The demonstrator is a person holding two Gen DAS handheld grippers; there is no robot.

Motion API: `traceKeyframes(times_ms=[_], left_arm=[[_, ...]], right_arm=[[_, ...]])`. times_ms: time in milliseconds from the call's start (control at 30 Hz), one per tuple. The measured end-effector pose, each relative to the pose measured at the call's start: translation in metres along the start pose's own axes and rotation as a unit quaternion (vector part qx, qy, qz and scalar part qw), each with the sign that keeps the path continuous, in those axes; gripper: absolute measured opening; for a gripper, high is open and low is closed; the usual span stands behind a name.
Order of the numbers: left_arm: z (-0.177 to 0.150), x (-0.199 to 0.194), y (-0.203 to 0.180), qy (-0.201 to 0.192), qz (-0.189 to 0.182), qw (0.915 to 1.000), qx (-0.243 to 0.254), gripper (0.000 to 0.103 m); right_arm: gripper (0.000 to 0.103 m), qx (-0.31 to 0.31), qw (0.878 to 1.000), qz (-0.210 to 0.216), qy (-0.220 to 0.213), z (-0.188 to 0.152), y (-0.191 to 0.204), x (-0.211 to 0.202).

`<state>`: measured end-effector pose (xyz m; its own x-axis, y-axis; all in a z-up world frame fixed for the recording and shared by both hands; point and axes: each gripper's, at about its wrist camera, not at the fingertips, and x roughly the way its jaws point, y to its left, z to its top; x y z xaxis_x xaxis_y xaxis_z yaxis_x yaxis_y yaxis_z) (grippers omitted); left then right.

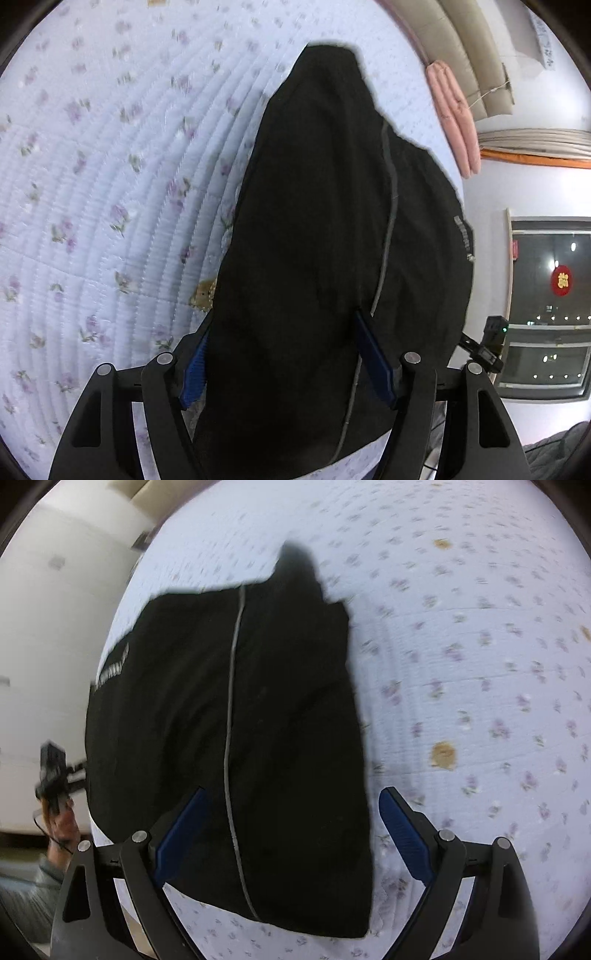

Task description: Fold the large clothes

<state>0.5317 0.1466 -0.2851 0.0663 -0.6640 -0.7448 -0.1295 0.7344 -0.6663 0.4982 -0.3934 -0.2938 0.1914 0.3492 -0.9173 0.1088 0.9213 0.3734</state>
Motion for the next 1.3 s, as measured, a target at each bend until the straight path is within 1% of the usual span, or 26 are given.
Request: traceKeyframes(times_ms=[67, 100, 167, 200, 333, 400, 467, 500, 667, 733, 767, 800, 833, 867, 900, 933, 967, 1000, 1067, 1100, 1167, 1200, 1233, 1300], left_arm=[[0.005, 0.009, 0.000, 0.004, -0.019, 0.9998, -0.008, 0.073], [0.008, 0.013, 0.003, 0.006, -0.032, 0.9994, -0.010, 0.074], [0.011, 0.020, 0.006, 0.006, -0.048, 0.9988, -0.010, 0.077], [0.012, 0.022, 0.006, 0.005, -0.052, 0.9986, -0.006, 0.077], [0.017, 0.028, -0.004, 0.000, -0.046, 0.9989, 0.008, 0.077], [0.020, 0.031, -0.008, -0.004, -0.054, 0.9985, 0.009, 0.077], [0.018, 0.036, -0.015, -0.008, -0.064, 0.9979, 0.007, 0.077], [0.019, 0.040, -0.018, -0.010, -0.077, 0.9970, 0.006, 0.077], [0.026, 0.057, -0.033, -0.020, -0.109, 0.9938, 0.009, 0.077], [0.027, 0.061, -0.037, -0.027, -0.113, 0.9932, 0.008, 0.077], [0.027, 0.062, -0.042, -0.035, -0.105, 0.9938, 0.015, 0.072], [0.026, 0.062, -0.048, -0.044, -0.092, 0.9944, 0.027, 0.066], [0.021, 0.059, -0.047, -0.051, -0.082, 0.9946, 0.038, 0.055], [0.017, 0.057, -0.054, -0.066, -0.071, 0.9940, 0.050, 0.047], [0.011, 0.053, -0.058, -0.079, -0.064, 0.9929, 0.061, 0.044], [0.007, 0.052, -0.065, -0.088, -0.056, 0.9921, 0.069, 0.040], [0.002, 0.049, -0.073, -0.102, -0.044, 0.9906, 0.081, 0.036], [-0.004, 0.046, -0.084, -0.118, -0.030, 0.9879, 0.095, 0.035], [-0.016, 0.040, -0.105, -0.150, -0.015, 0.9809, 0.123, 0.033], [-0.023, 0.035, -0.112, -0.164, -0.018, 0.9775, 0.131, 0.032], [-0.035, 0.027, -0.125, -0.189, -0.026, 0.9713, 0.142, 0.030], [-0.046, 0.020, -0.137, -0.206, -0.030, 0.9659, 0.154, 0.030], [-0.053, 0.014, -0.144, -0.215, -0.031, 0.9624, 0.163, 0.030], [-0.077, 0.000, -0.170, -0.240, -0.025, 0.9499, 0.199, 0.029]], right_arm=[[0.096, 0.013, 0.999, 0.038, 0.012, 0.002, -0.006, 0.016], [0.099, 0.029, 0.998, 0.060, 0.016, 0.003, -0.013, 0.025], [0.103, 0.038, 0.996, 0.085, 0.016, 0.006, -0.019, 0.036], [0.103, 0.034, 0.995, 0.089, 0.009, 0.009, -0.019, 0.038], [0.103, 0.006, 0.995, 0.095, 0.000, 0.022, -0.004, 0.044], [0.099, -0.013, 0.995, 0.101, 0.000, 0.027, 0.008, 0.047], [0.100, -0.022, 0.995, 0.094, -0.004, 0.028, 0.015, 0.044], [0.100, -0.022, 0.995, 0.094, -0.007, 0.028, 0.016, 0.045], [0.100, -0.011, 0.995, 0.100, -0.027, 0.018, 0.013, 0.045], [0.099, -0.011, 0.994, 0.098, -0.040, 0.012, 0.011, 0.042], [0.098, -0.011, 0.994, 0.097, -0.045, 0.010, 0.013, 0.040], [0.094, -0.012, 0.994, 0.094, -0.054, 0.008, 0.013, 0.038], [0.091, -0.014, 0.994, 0.093, -0.064, 0.006, 0.014, 0.036], [0.084, -0.016, 0.993, 0.092, -0.071, 0.005, 0.015, 0.033], [0.076, -0.021, 0.992, 0.088, -0.083, 0.001, 0.017, 0.028], [0.071, -0.026, 0.992, 0.083, -0.091, -0.003, 0.029, 0.027], [0.060, -0.034, 0.991, 0.079, -0.101, -0.006, 0.032, 0.022], [0.055, -0.042, 0.990, 0.077, -0.107, -0.009, 0.036, 0.018], [0.050, -0.076, 0.988, 0.055, -0.123, -0.015, 0.045, 0.009], [0.046, -0.094, 0.985, 0.046, -0.134, -0.021, 0.052, 0.004], [0.042, -0.108, 0.981, 0.042, -0.154, -0.030, 0.060, -0.005], [0.040, -0.114, 0.978, 0.042, -0.167, -0.035, 0.065, -0.012], [0.040, -0.122, 0.976, 0.042, -0.178, -0.040, 0.065, -0.020], [0.039, -0.138, 0.969, 0.042, -0.199, -0.049, 0.070, -0.036]])
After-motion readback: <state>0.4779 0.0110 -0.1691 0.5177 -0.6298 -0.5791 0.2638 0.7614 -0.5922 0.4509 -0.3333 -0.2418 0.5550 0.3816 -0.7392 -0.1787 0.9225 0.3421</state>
